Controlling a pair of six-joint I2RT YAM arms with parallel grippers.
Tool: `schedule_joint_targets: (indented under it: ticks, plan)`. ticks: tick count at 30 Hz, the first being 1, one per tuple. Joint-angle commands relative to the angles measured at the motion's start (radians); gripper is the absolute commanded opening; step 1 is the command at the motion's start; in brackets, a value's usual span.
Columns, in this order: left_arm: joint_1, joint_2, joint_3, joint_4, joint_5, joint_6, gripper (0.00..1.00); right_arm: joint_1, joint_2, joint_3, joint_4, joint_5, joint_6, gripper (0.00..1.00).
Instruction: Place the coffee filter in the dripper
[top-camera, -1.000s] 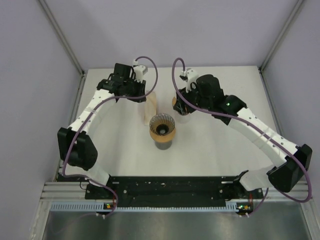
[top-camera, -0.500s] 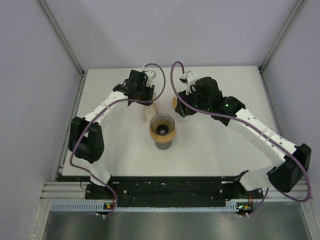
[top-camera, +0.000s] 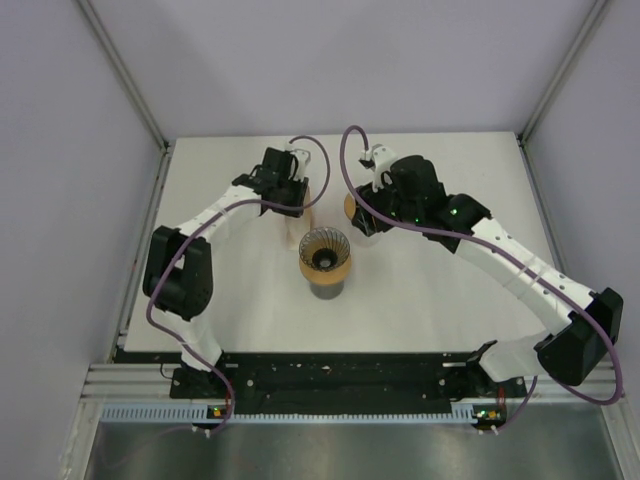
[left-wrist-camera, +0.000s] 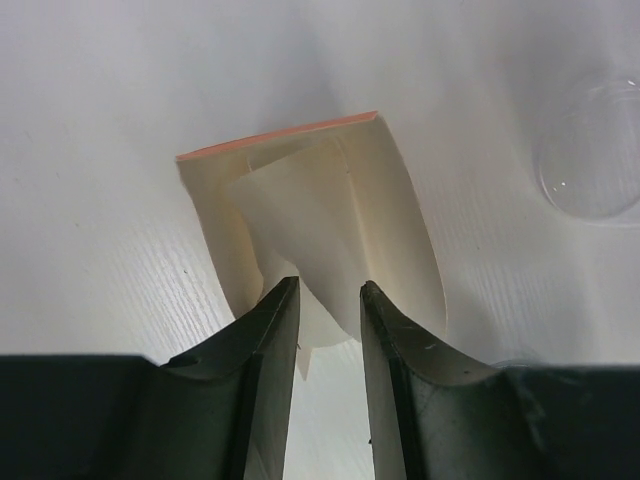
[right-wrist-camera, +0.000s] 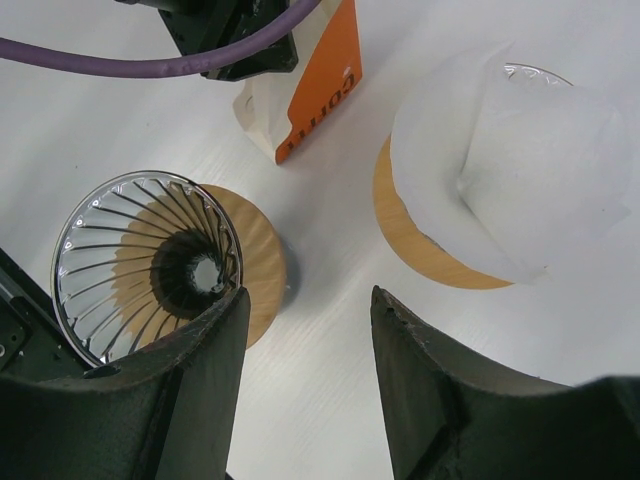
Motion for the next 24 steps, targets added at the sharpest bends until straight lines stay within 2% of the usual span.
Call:
schedule_joint_targets:
  ticks: [1,5,10,11,16,24]
  plan:
    - [0.000,0.036,0.031,0.025,-0.024,0.011,0.37,-0.007,-0.046,0.005,0.023,0.007,-0.015,0.52]
    - [0.000,0.068,0.050,0.027,-0.014,0.010,0.33,-0.007,-0.049,0.005,0.019,0.007,-0.015,0.52]
    - [0.000,0.059,0.056,0.022,-0.007,0.007,0.03,-0.007,-0.059,0.005,0.011,0.018,-0.021,0.52]
    - [0.000,0.051,0.058,0.018,-0.002,0.007,0.00,-0.007,-0.060,0.005,0.011,0.021,-0.023,0.52]
    - [0.003,-0.021,0.059,-0.018,-0.005,0.036,0.00,-0.006,-0.059,0.009,0.006,0.023,-0.030,0.52]
    - [0.014,-0.154,0.091,-0.169,0.058,0.056,0.00,-0.007,-0.071,0.023,-0.001,0.021,-0.035,0.52]
